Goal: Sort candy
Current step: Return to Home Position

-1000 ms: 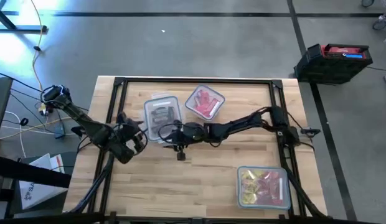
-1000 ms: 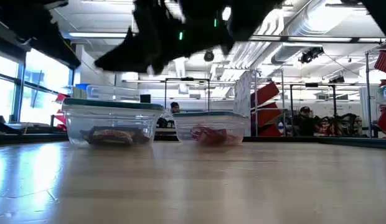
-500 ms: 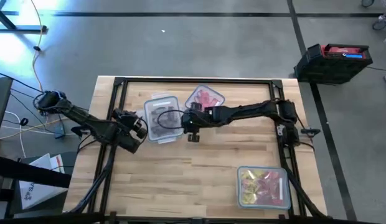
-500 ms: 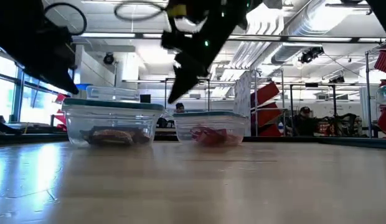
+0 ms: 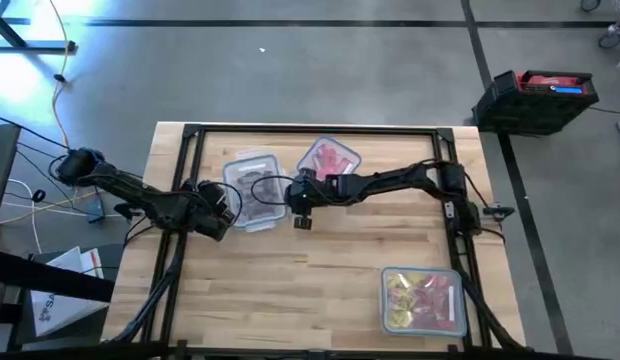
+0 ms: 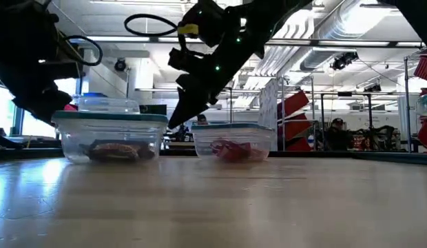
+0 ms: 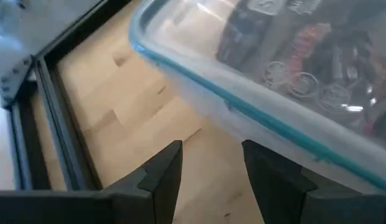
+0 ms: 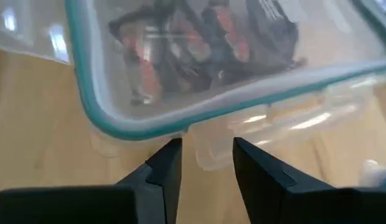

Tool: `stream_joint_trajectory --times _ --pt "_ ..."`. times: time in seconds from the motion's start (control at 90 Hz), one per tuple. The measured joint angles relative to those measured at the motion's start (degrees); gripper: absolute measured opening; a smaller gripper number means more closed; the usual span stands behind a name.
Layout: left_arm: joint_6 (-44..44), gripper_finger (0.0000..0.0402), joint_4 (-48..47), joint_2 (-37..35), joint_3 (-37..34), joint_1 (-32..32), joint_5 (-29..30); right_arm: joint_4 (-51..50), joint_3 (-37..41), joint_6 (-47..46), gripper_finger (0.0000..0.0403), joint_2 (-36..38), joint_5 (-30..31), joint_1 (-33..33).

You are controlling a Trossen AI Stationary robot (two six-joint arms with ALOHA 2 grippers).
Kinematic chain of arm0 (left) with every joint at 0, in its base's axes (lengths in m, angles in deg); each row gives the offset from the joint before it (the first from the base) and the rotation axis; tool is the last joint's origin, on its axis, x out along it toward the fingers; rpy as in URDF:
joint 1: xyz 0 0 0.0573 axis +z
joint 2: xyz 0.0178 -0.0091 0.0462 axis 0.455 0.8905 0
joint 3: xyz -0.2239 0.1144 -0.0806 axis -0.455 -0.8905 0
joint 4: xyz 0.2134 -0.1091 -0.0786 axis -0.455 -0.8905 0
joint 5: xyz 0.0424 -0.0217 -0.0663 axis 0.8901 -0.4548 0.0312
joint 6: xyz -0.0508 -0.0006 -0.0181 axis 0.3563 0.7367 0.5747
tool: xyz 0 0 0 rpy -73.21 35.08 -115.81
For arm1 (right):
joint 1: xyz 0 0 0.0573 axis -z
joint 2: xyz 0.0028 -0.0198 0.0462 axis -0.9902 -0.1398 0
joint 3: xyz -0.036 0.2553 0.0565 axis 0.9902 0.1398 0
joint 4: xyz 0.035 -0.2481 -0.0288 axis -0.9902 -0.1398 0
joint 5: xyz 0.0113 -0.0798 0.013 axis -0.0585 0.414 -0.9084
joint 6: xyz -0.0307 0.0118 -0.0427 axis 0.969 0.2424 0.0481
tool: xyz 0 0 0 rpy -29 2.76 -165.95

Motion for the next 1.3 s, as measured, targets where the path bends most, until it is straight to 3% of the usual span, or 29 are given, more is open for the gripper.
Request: stream_joint_trajectory --times 0.256,0.656,0.789,0.978,1.144,1.3 --pt "-11.09 0.0158 8.98 -0.01 -0.15 -0.69 -4.30 -2.89 0.04 0.08 0.0114 0.11 -1.93 -0.37" --pt "-16.79 0.0158 20.69 0.04 3.04 -3.77 -25.28 -14.71 -0.09 0.13 0.0114 1.65 -1.78 -3.77" --pt "-12.18 0.0149 12.06 -0.02 7.67 -6.61 -16.52 -21.25 -0.09 -1.39 0.0114 5.56 3.38 -5.68" --pt "-3.13 0.0129 0.93 -0.04 10.11 -9.58 -8.17 -28.13 -0.20 -5.94 0.0114 11.77 4.27 -8.33" --pt "2.20 0.0118 -4.05 -0.02 8.06 -7.95 -4.92 -26.89 -0.20 -6.80 0.0114 13.00 5.24 -10.05" --pt "5.78 0.0112 -7.55 0.02 4.11 -3.40 2.98 -27.63 -0.15 -7.41 0.0114 11.25 8.26 -9.80"
